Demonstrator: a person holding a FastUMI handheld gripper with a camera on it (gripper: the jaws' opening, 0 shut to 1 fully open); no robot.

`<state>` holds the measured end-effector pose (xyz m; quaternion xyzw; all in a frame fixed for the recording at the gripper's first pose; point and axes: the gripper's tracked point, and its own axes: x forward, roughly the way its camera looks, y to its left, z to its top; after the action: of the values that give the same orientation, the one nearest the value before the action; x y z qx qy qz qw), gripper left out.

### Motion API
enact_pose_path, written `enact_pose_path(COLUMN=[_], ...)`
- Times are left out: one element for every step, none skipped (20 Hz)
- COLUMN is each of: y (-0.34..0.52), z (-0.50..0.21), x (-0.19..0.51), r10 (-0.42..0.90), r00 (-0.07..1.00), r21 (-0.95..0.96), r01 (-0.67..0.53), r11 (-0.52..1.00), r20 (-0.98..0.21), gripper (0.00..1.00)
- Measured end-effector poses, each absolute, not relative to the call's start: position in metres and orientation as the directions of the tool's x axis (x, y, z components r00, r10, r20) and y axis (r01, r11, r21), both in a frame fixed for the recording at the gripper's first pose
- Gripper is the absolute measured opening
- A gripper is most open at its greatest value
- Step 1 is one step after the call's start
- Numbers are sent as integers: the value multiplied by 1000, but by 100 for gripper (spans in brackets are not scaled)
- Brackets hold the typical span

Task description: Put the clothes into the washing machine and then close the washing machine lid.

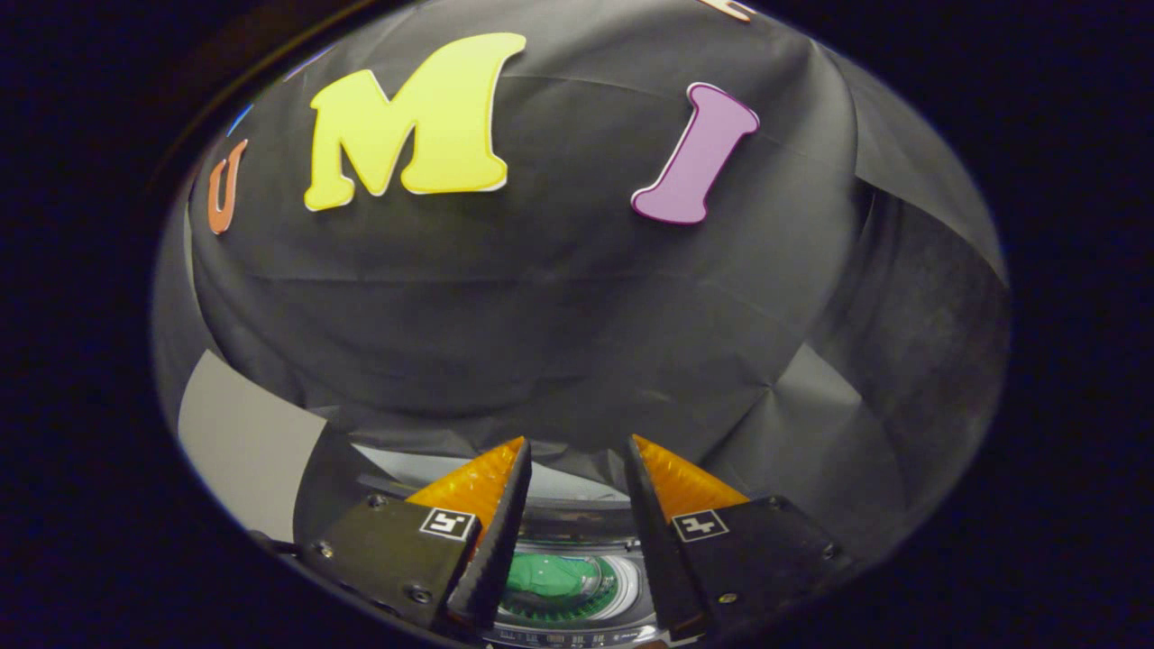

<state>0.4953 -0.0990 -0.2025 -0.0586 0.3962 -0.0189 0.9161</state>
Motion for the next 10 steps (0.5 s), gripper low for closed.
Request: enact_pose_path(y=[-93, -86, -86, -90, -93, -94, -94, -96, -100, -103], z=[-213, -220, -226, -231, -236, -240, -244, -249, -254, -258], x=[497, 499, 503, 506, 510, 511, 512, 514, 516, 517], r10=[-48, -13, -12, -28, -44, -54, -45, -48, -51, -58], r00=[666, 645, 638, 631, 631, 627, 623, 615, 605, 592], r21=[-101, -69, -59, -69, -78, -79, -65, -60, -57, -57], r01=[-40, -61, -53, -41, -27, -13, -10, 1, 10, 21], r11=[994, 996, 997, 997, 997, 997, 998, 998, 998, 998], r20=[-745, -764, -770, -775, -774, -778, -781, -787, -794, -804], gripper=[65, 67, 67, 67, 68, 68, 68, 68, 69, 69])
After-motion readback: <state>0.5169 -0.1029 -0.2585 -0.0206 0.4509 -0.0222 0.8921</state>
